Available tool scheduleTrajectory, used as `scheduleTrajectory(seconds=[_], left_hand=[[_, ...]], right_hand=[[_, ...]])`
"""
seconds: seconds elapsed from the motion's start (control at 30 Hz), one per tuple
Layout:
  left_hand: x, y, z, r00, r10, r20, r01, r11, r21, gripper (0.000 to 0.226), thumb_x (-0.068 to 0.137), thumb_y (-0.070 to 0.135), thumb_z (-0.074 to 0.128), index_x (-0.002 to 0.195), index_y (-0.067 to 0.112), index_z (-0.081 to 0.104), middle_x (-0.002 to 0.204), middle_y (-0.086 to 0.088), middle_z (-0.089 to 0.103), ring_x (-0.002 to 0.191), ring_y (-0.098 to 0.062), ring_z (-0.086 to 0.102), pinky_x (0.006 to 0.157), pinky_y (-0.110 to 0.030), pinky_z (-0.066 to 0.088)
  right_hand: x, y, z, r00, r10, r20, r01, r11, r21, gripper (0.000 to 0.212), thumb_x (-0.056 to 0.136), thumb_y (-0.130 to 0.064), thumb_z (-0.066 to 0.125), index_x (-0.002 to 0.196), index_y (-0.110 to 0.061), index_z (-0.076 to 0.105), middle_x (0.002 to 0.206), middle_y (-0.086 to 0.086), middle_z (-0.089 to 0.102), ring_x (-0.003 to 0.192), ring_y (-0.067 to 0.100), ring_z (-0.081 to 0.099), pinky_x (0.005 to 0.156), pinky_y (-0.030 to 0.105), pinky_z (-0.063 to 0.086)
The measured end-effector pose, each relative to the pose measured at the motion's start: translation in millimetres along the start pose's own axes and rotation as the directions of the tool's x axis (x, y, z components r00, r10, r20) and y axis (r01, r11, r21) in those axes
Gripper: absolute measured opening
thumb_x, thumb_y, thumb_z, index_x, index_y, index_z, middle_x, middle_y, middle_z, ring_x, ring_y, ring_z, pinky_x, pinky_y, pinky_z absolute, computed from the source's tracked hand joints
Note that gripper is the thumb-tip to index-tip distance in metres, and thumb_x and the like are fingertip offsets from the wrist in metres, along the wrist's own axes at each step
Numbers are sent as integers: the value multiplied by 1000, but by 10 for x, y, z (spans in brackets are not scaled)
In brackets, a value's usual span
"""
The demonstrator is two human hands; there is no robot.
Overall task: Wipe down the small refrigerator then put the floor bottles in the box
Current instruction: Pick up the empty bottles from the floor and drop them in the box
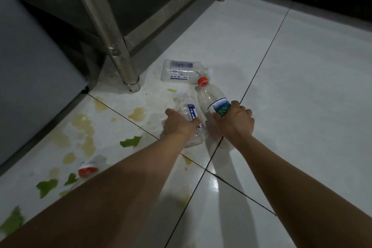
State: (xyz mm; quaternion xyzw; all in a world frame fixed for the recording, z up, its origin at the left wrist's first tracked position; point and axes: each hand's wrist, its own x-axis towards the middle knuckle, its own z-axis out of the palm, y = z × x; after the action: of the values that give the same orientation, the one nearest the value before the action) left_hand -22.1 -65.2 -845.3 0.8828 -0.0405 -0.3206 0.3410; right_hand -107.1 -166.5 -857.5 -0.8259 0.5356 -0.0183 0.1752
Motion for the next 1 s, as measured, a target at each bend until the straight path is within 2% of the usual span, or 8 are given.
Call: scheduleTrajectory(seconds=[0.13,0.3,0.43,0.57,0.67,0.77,0.9,1.0], left_hand=[[10,23,-72,999,2,40,-3,1000,29,70,77,36,73,126,10,32,130,-13,53,112,-32,56,88,-36,48],[-107,6,-489,998,24,60,-31,992,123,71,82,27,70,136,9,29,133,-11,50,116,-27,54,79,-27,42],[-293,-161,-1057,995,79,56,-89,972,219,69,83,32,68,138,11,31,137,-11,44,122,-27,49,93,-31,44],[-478,-494,-1582,983,161,87,-180,929,322,66,83,34,67,136,16,34,137,-9,43,120,-25,50,94,-34,46],[-554,-778,-1884,977,193,87,-211,909,360,63,83,32,68,135,17,36,137,-8,43,120,-24,48,94,-35,46],[-642,-1083,-2130,981,180,79,-196,904,380,64,82,32,69,135,17,36,135,-9,44,119,-24,48,92,-33,45],[-829,-1423,-2405,985,157,67,-171,906,388,66,81,40,68,134,17,37,134,-8,46,118,-24,50,92,-32,44],[-933,-1600,-2565,983,168,69,-181,908,377,61,82,32,67,134,18,37,134,-7,47,115,-23,51,88,-29,43]], right_hand=[[-64,-6,-56,999,-13,34,12,999,46,56,86,-45,56,124,-6,44,123,16,52,116,34,45,92,41,38],[-350,-109,-168,994,-107,-12,108,990,88,58,87,-36,60,131,-4,41,134,19,42,123,35,36,98,43,35],[-735,-402,-231,978,-209,-5,209,972,107,61,82,-33,65,130,-3,42,134,20,41,124,35,35,103,41,29],[-1222,-710,-225,961,-272,42,261,949,177,67,80,-33,68,134,-3,40,138,20,40,126,34,34,104,40,28],[-1614,-905,-100,917,-377,130,339,909,242,75,81,-36,67,140,-5,32,142,18,34,130,33,30,105,40,31],[-2022,-1070,85,859,-388,334,297,909,292,88,78,-45,68,144,-11,21,141,14,30,128,30,32,100,43,38],[-2563,-1209,336,766,-327,553,293,944,152,113,66,-69,66,147,-18,7,140,13,32,129,32,35,99,45,38],[-2770,-1318,504,783,-253,568,294,956,21,124,60,-79,63,148,-20,-2,138,15,36,129,34,39,100,45,40]])
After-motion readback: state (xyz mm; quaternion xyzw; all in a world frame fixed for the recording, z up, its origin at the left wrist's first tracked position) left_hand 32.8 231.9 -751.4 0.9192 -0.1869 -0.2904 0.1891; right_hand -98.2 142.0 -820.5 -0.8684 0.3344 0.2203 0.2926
